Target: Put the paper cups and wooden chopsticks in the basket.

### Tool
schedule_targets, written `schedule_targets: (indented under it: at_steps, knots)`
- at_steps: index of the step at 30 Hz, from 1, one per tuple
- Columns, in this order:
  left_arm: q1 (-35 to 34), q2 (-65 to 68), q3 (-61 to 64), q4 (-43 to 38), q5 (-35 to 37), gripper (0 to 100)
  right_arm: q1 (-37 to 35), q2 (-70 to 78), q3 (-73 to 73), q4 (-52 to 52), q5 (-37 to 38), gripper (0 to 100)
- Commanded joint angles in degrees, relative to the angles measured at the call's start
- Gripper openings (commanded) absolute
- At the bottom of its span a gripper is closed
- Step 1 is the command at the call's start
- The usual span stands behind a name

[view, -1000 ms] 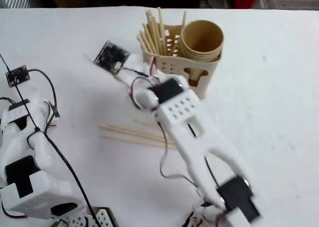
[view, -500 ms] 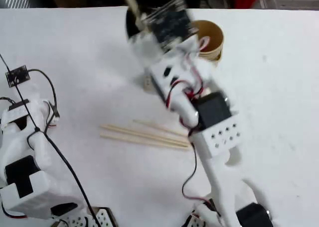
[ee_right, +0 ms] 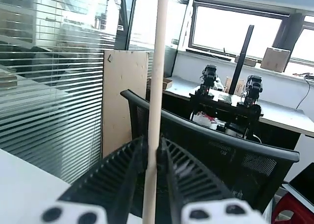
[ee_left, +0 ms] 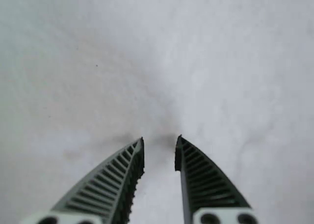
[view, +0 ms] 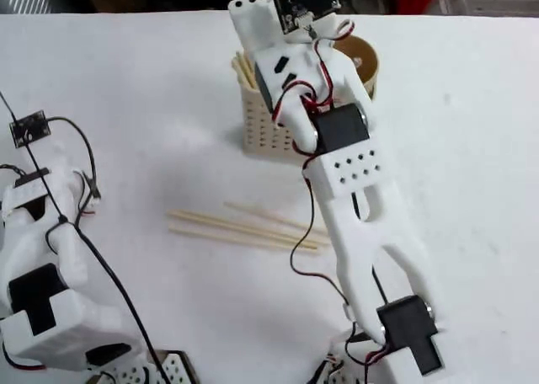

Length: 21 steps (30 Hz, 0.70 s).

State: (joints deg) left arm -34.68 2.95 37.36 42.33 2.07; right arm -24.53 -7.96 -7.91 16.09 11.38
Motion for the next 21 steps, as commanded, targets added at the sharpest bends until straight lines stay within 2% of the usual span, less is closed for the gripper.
schedule_targets:
  at_steps: [1, 11, 21]
  knots:
    - [1.4, -0.3, -0.2, -0.9, 0.3, 12, 0.5, -1.4, 2.6, -6.0, -0.2, 1.6]
    - [1.4, -0.3, -0.2, -0.9, 0.3, 12, 0.6, -7.3, 25.8, -21.0, -0.2, 1.6]
    - [1.4, -0.3, -0.2, -0.9, 0.3, 12, 4.7, -10.7, 38.5, -21.7, -0.1, 4.3]
